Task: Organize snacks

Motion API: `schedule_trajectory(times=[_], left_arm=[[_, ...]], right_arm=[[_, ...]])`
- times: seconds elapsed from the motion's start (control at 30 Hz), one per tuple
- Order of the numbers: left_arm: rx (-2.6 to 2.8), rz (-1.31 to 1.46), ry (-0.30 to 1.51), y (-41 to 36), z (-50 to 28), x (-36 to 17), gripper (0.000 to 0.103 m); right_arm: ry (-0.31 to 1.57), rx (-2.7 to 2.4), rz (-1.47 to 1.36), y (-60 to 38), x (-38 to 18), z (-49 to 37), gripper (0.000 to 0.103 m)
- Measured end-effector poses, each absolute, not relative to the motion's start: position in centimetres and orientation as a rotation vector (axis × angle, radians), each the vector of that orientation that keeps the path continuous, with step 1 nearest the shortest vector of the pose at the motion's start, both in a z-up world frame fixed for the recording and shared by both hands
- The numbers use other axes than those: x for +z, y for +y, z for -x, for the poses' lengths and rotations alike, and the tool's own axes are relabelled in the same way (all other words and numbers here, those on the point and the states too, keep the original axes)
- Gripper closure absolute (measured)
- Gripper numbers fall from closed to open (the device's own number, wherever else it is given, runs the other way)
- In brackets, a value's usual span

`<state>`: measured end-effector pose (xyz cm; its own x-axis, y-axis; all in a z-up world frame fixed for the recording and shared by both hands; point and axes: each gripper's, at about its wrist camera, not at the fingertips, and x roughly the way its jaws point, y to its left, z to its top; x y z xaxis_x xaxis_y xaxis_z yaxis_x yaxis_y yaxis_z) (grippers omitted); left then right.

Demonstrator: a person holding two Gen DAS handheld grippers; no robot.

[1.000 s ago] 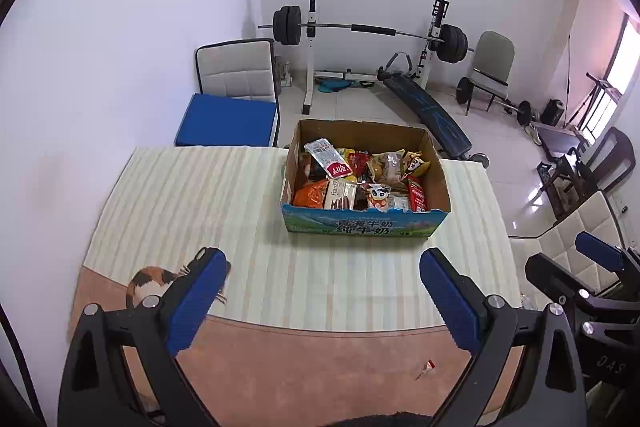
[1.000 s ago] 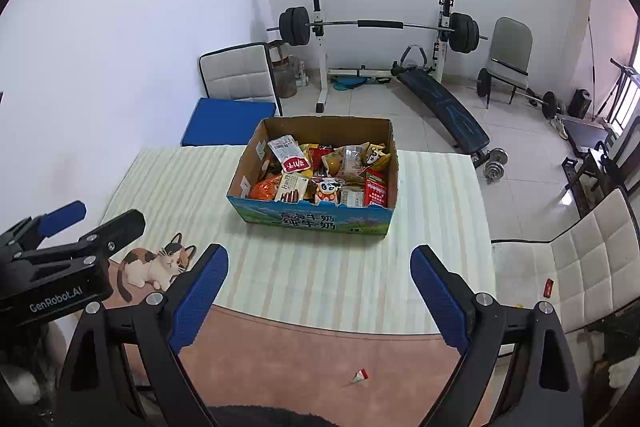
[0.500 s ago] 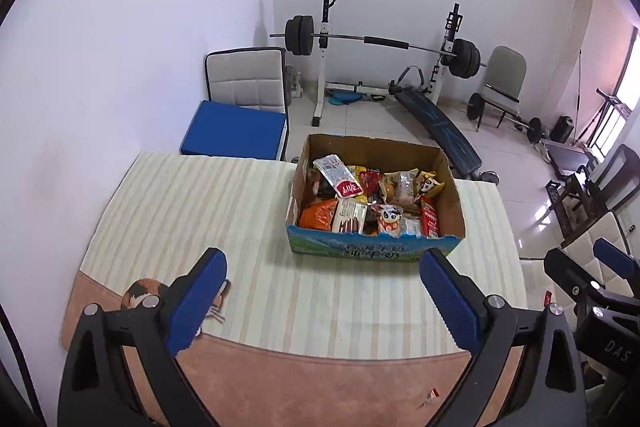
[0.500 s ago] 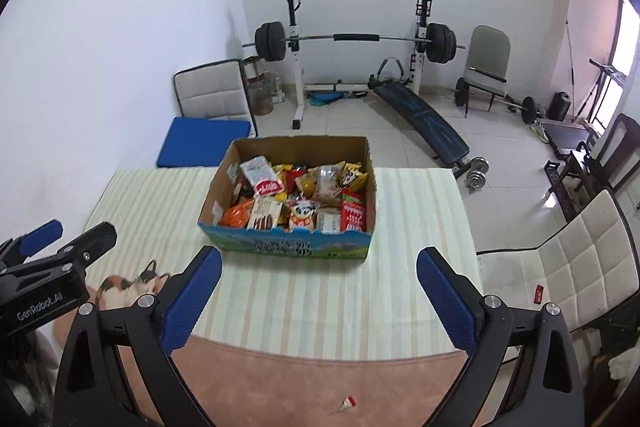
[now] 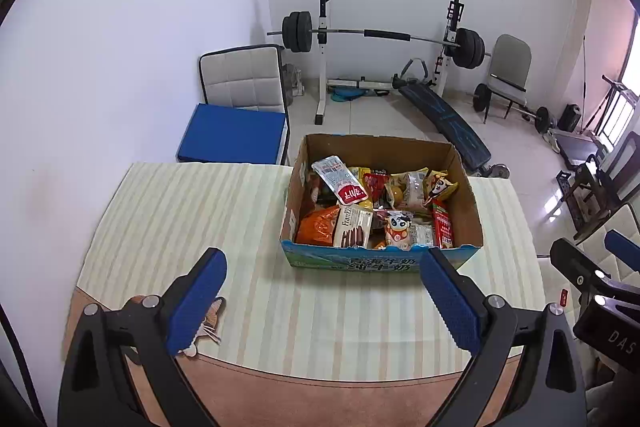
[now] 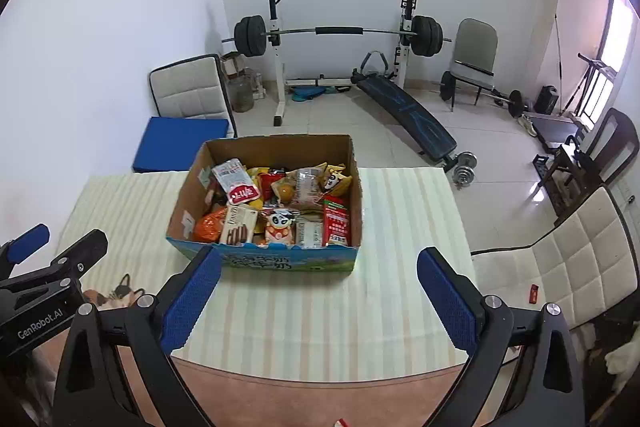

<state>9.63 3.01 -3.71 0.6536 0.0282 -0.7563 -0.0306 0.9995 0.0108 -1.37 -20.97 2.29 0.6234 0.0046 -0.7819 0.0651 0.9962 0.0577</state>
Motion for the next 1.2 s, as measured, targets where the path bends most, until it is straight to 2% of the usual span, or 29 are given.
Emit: schedule_trajectory(times=[1.2], left_arm=[[0.02,-0.022,0.879,2.69,-9.6,-4.22,0.004]], right_arm=[[0.909,-0.03,-0.048,-21.09,1.23,1.35,0.002]])
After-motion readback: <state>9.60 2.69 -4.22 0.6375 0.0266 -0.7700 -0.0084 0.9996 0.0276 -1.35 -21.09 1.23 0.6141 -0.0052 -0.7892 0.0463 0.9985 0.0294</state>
